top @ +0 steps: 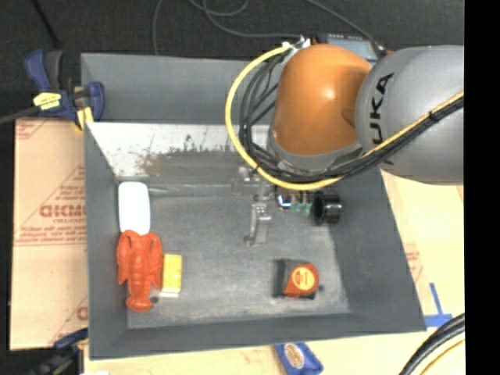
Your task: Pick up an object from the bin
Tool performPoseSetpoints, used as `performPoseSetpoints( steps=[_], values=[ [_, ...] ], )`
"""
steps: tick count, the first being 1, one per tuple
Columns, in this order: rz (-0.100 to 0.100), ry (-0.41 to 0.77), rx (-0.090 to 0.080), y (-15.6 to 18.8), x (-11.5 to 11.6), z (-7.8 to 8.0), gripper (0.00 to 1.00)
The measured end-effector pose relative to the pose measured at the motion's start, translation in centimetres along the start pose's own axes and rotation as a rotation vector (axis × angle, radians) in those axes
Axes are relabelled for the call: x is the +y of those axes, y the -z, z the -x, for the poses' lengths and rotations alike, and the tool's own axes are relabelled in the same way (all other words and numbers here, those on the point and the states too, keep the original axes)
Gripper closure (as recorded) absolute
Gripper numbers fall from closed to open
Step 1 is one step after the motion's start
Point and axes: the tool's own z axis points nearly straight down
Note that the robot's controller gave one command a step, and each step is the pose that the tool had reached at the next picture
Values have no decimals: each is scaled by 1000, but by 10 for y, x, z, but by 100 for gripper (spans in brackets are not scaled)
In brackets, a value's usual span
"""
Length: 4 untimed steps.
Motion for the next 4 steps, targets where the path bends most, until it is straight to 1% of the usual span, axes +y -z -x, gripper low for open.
performPoseSetpoints(
  steps=[1, 2, 3, 4],
  values=[
    [1, -2, -8, 5, 0, 1, 0],
    [-2, 213, -9, -57, 55, -40, 0],
    [-2, 261, -8, -69, 64, -4, 0],
    [-3, 511, -7, -85, 98, -26, 0]
  ],
)
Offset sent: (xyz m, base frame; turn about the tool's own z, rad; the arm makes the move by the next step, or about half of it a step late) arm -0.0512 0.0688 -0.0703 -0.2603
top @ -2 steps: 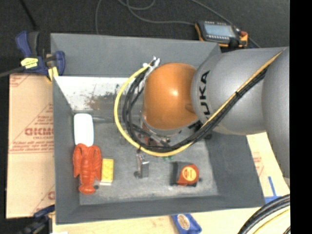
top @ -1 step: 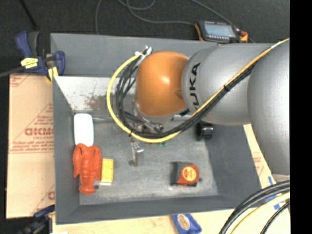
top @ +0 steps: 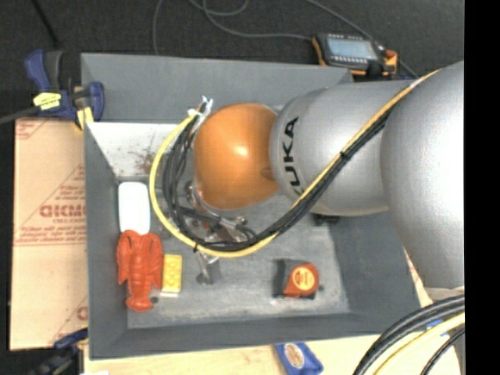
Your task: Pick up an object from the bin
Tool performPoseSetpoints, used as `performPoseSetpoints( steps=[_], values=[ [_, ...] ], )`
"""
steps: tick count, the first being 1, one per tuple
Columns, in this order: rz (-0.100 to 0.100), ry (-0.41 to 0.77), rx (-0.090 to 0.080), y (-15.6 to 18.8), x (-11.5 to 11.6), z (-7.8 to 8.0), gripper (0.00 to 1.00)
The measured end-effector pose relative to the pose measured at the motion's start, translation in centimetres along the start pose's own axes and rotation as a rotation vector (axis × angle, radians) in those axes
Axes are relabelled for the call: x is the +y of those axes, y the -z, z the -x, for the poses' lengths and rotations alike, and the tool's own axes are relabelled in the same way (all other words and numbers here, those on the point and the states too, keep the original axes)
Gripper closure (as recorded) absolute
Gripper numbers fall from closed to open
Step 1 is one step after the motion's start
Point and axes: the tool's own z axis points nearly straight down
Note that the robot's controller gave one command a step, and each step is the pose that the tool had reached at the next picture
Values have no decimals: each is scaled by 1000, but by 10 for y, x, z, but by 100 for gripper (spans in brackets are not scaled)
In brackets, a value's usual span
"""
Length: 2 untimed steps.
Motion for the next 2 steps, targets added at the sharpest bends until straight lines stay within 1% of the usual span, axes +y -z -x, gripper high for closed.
performPoseSetpoints(
  steps=[1, 2],
  values=[
    [0, 146, 0, -45, 5, 8, 0],
    [2, 530, -1, -73, 6, 8, 100]
  ],
)
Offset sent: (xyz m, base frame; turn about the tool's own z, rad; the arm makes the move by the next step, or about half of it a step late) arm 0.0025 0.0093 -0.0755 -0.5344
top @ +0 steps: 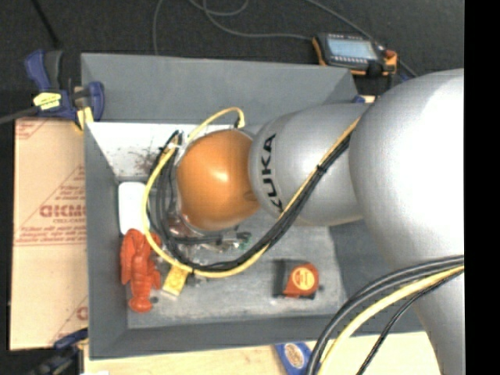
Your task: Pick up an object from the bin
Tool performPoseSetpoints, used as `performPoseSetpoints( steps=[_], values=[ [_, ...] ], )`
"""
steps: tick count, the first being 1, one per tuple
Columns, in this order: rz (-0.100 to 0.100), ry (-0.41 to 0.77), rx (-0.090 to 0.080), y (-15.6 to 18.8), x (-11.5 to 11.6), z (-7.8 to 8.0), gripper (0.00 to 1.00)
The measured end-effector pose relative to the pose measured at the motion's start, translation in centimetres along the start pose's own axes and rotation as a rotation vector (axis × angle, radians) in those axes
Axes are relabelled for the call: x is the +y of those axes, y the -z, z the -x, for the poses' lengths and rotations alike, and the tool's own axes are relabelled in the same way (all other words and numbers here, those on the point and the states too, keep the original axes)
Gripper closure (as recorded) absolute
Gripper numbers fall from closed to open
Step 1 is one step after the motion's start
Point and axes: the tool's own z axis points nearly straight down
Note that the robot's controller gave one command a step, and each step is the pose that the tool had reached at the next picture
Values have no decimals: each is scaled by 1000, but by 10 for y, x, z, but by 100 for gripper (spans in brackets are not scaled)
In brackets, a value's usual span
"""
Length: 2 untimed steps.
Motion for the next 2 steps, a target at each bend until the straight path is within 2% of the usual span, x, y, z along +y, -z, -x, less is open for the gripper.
performPoseSetpoints(
  steps=[2],
  values=[
    [0, -1, -1, 2, 0, 0, 100]
  ],
)
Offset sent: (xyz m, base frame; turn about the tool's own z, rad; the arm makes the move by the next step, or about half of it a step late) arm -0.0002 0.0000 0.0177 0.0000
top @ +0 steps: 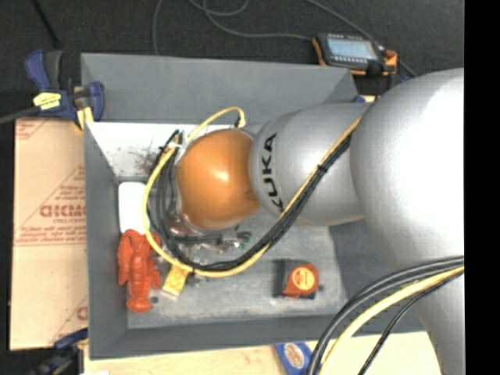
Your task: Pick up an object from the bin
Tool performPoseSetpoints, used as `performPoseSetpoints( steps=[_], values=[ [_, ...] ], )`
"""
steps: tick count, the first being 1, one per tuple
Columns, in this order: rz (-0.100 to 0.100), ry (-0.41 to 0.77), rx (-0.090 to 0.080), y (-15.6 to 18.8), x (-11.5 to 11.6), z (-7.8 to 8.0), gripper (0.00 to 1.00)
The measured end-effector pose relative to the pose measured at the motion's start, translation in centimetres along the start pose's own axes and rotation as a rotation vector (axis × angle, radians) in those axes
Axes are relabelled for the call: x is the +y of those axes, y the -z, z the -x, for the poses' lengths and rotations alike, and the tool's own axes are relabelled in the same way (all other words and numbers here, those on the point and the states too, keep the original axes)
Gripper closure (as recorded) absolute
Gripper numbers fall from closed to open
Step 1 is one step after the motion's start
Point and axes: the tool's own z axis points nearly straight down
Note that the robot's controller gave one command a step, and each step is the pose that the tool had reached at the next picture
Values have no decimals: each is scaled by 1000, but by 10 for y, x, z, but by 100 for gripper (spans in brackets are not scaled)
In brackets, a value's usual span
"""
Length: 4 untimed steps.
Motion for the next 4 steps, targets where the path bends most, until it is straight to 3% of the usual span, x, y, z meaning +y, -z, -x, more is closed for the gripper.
performPoseSetpoints(
  steps=[4],
  values=[
    [-2, -6, 0, 52, -1, 0, 100]
  ],
)
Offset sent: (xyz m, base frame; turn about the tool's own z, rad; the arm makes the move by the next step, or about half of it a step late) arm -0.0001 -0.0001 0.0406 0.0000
